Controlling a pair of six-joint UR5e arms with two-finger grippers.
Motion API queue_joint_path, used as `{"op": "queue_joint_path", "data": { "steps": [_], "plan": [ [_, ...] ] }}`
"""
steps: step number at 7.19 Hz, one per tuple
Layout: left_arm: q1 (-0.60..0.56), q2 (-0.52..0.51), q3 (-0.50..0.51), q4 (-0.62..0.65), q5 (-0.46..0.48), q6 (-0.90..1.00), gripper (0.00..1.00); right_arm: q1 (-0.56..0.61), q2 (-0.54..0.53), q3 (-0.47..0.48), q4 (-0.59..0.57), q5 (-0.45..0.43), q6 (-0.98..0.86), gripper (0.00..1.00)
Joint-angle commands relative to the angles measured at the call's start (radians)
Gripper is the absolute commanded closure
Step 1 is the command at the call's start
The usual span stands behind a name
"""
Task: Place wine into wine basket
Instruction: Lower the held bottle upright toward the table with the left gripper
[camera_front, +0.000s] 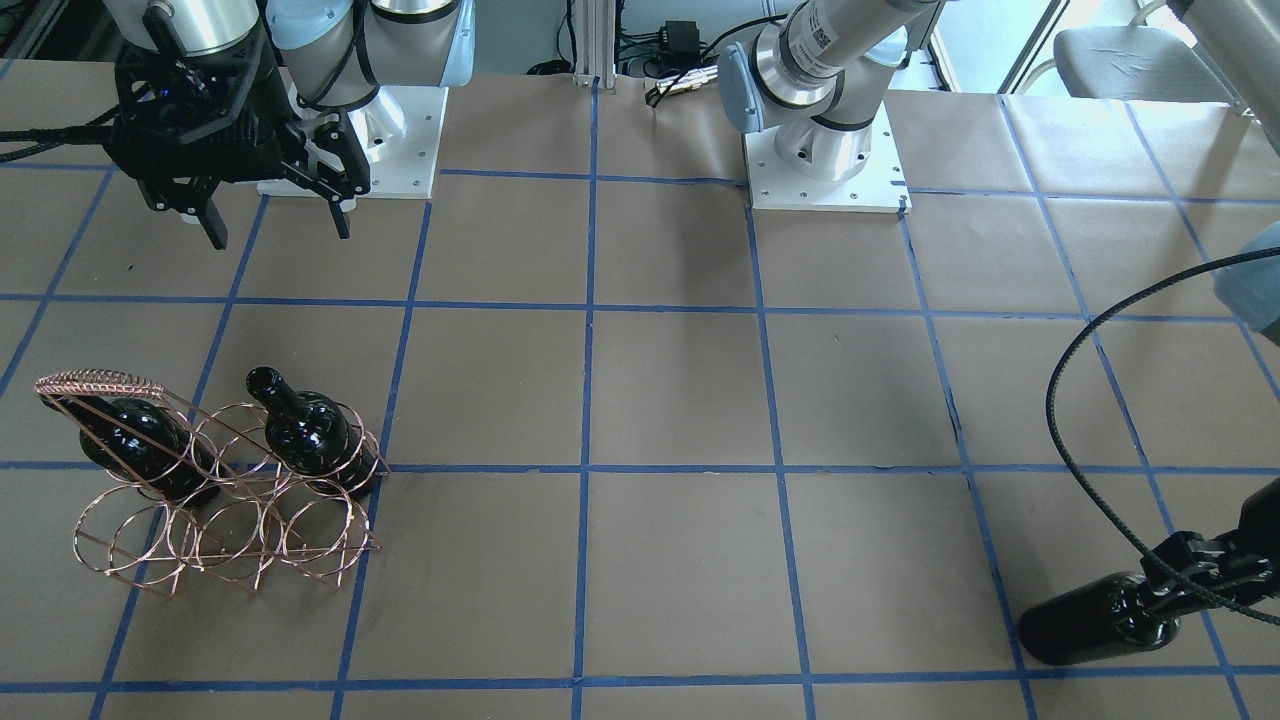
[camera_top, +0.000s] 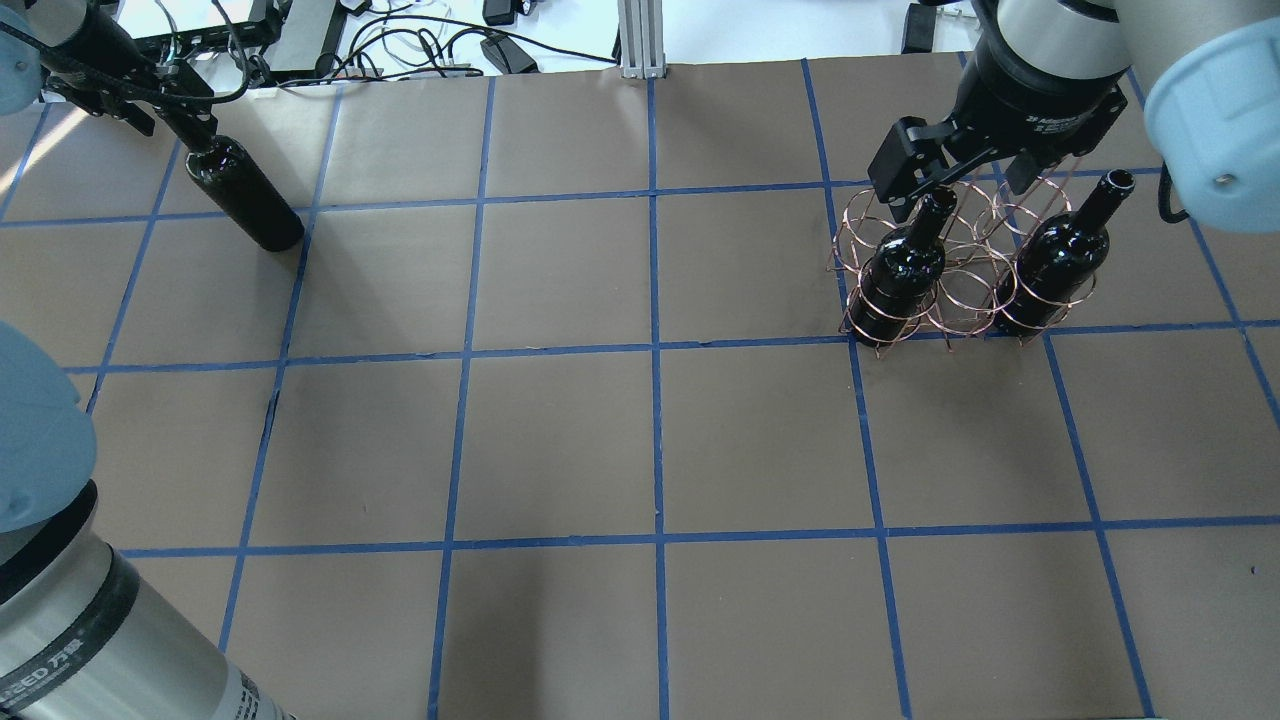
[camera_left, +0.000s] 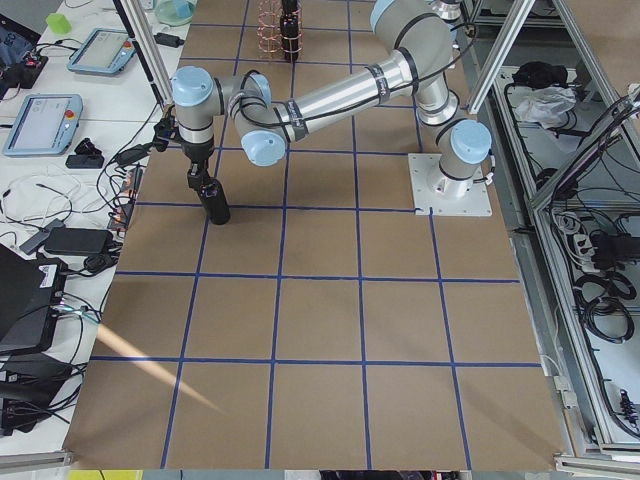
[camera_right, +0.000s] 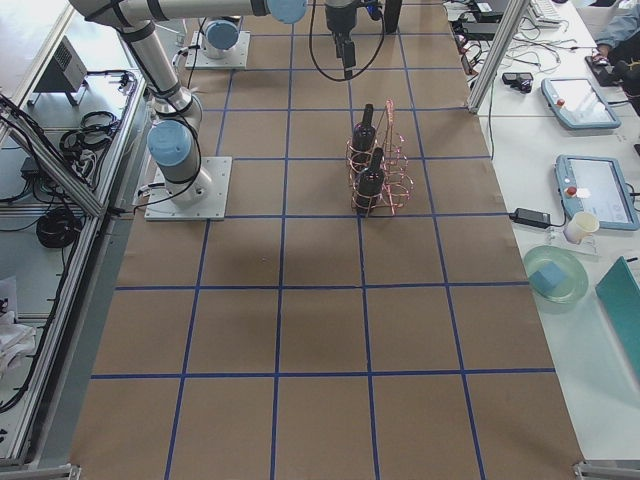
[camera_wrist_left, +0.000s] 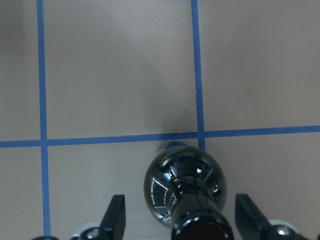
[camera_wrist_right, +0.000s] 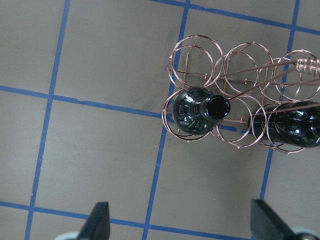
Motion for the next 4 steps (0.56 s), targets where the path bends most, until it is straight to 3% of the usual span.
{"op": "queue_joint_path", "data": {
  "steps": [1,2,3,4],
  "plan": [
    [0.0,0.0,-0.001,-0.01,0.001,-0.003,0.21,0.0,0.001,0.0,0.001,0.002,0.0,0.0],
    [0.0,0.0,-0.001,-0.01,0.002,-0.003,0.31,0.002,-0.001,0.0,0.001,-0.001,-0.003,0.0],
    [0.0,0.0,-0.001,-0.01,0.002,-0.003,0.56,0.0,-0.004,0.0,0.001,-0.003,-0.003,0.0],
    [0.0,0.0,-0.001,-0.009,-0.001,-0.003,0.87,0.0,-0.001,0.0,0.001,0.0,-0.001,0.0]
  ]
}}
